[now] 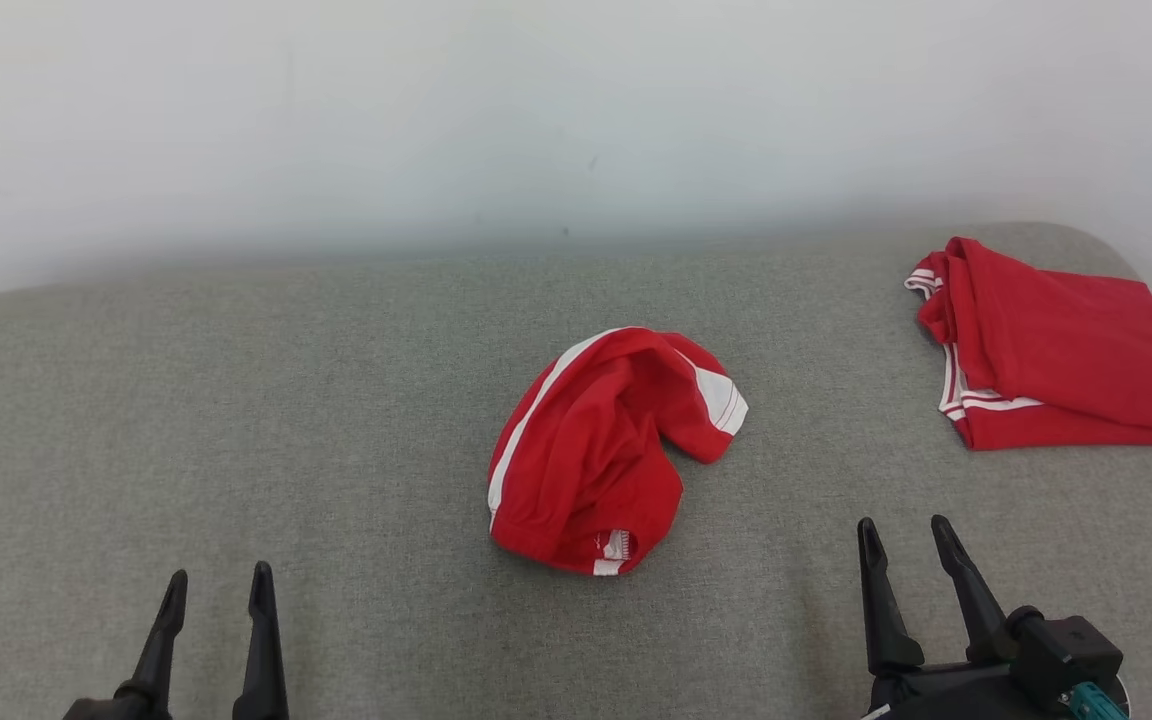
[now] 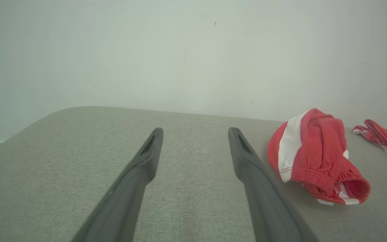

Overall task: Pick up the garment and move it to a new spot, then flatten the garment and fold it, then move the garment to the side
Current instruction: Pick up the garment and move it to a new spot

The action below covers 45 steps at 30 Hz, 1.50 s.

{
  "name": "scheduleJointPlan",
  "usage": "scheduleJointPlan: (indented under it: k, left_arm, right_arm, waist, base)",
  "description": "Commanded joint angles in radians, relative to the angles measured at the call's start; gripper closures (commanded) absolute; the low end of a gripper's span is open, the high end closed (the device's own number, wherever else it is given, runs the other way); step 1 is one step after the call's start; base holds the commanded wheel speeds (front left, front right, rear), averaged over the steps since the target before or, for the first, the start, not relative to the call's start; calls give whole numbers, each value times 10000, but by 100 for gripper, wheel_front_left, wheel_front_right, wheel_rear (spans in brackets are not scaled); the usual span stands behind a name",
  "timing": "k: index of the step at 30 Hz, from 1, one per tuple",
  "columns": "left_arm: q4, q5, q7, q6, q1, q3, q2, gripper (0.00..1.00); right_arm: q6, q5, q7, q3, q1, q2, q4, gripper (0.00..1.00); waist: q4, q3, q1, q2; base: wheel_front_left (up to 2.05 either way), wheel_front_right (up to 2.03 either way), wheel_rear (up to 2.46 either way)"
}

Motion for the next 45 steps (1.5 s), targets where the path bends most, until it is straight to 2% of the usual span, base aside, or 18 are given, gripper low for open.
scheduleJointPlan:
  k: [1, 11, 20, 45]
  left_arm:
    - [-36, 264, -28, -114, 252, 260, -112, 0]
    - [-173, 794, -29, -352, 746, 989, -475, 0]
    - [-54, 1500, -30, -406, 932, 1073, -584, 0]
    - [-108, 1283, -30, -376, 995, 1162, -609, 0]
  right_arm:
    - [8, 30, -12, -54, 121, 7, -4, 0]
    - [8, -31, -12, -134, 435, 8, -176, 0]
    - [8, -183, -12, -20, 608, 8, -316, 0]
    - [8, -288, -12, 73, 618, 8, -259, 0]
  waist:
    - [88, -47, 0, 0]
    - [280, -147, 0, 0]
    - [182, -209, 0, 0]
    - [222, -258, 0, 0]
  base:
    - [0, 0, 0]
    - [0, 0, 0]
    - [0, 0, 0]
    - [0, 0, 0]
